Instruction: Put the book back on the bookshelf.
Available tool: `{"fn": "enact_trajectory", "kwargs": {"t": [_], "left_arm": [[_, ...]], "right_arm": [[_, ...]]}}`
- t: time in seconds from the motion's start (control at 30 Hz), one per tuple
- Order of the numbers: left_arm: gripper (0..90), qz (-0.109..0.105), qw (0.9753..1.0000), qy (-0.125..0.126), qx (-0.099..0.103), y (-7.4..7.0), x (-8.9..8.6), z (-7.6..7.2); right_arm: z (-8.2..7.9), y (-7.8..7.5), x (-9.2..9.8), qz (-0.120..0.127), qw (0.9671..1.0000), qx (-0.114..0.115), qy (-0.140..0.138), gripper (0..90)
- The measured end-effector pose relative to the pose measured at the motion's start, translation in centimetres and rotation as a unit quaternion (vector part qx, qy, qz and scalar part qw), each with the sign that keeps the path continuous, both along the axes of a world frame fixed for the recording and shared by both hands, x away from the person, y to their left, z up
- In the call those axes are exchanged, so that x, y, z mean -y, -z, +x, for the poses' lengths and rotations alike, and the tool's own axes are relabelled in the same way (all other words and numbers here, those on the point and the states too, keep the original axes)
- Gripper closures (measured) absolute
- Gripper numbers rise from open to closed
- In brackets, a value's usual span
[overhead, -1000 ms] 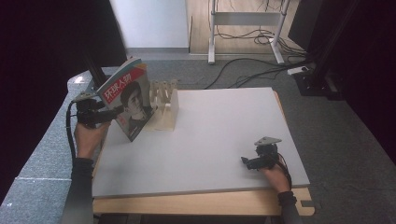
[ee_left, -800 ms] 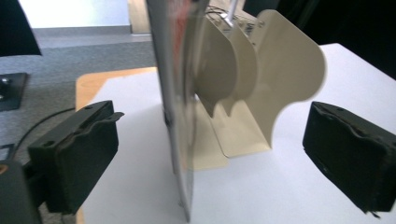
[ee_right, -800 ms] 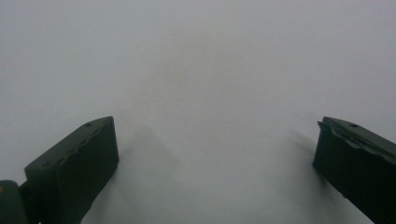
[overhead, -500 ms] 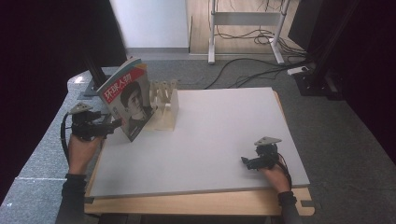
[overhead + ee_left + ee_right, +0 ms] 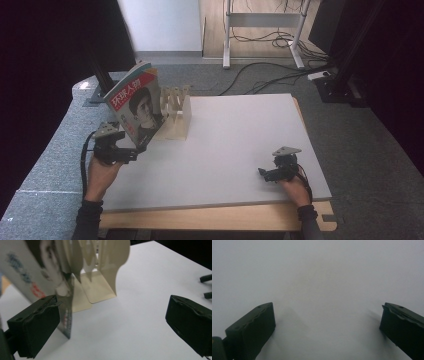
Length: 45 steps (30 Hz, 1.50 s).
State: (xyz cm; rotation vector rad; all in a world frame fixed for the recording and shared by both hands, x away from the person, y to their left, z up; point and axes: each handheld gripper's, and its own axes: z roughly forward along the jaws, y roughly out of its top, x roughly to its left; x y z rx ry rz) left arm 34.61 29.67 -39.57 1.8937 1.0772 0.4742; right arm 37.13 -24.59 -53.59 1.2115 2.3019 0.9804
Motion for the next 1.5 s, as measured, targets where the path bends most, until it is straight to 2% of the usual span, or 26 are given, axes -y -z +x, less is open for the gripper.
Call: {"fn": "enact_trajectory", "kwargs": {"t": [0.27, 0.43, 0.63, 0.83, 1.03, 1.27, 1.37, 1.43, 1.5], "left_arm": [[0.0, -0.001, 0.9996, 0.030, -0.001, 2.0, 2.7, 0.2], [0.0, 0.018, 0.9986, 0.049, -0.007, 3.4, 4.7, 0.7], [0.0, 0.019, 0.9971, 0.073, -0.016, 4.9, 6.6, 1.1], [0.0, 0.020, 0.9956, 0.089, -0.022, 6.8, 8.0, 1.4], [0.0, 0.032, 0.9939, 0.100, -0.033, 8.9, 9.2, 1.5], [0.0, 0.064, 0.9891, 0.117, -0.062, 11.7, 10.4, 1.8], [0.0, 0.079, 0.9872, 0.116, -0.076, 12.8, 10.8, 2.0], [0.0, 0.095, 0.9853, 0.112, -0.087, 13.2, 11.1, 2.1], [0.0, 0.107, 0.9850, 0.105, -0.086, 13.2, 11.3, 2.1]], "right_arm": [[0.0, 0.0, 0.0, 0.000, 1.0000, 0.000, 0.000, 0.0], [0.0, 0.0, 0.0, 0.000, 1.0000, 0.000, 0.000, 0.0], [0.0, 0.0, 0.0, 0.000, 1.0000, 0.000, 0.000, 0.0], [0.0, 0.0, 0.0, 0.000, 1.0000, 0.000, 0.000, 0.0], [0.0, 0.0, 0.0, -0.001, 1.0000, 0.000, 0.000, 0.0], [0.0, 0.0, 0.0, -0.001, 1.0000, 0.000, 0.001, 0.0], [0.0, 0.0, 0.0, -0.001, 1.0000, 0.000, 0.001, 0.0], [0.0, 0.0, 0.0, -0.001, 1.0000, 0.000, 0.001, 0.0], [0.0, 0.0, 0.0, -0.001, 1.0000, 0.000, 0.001, 0.0]]}}
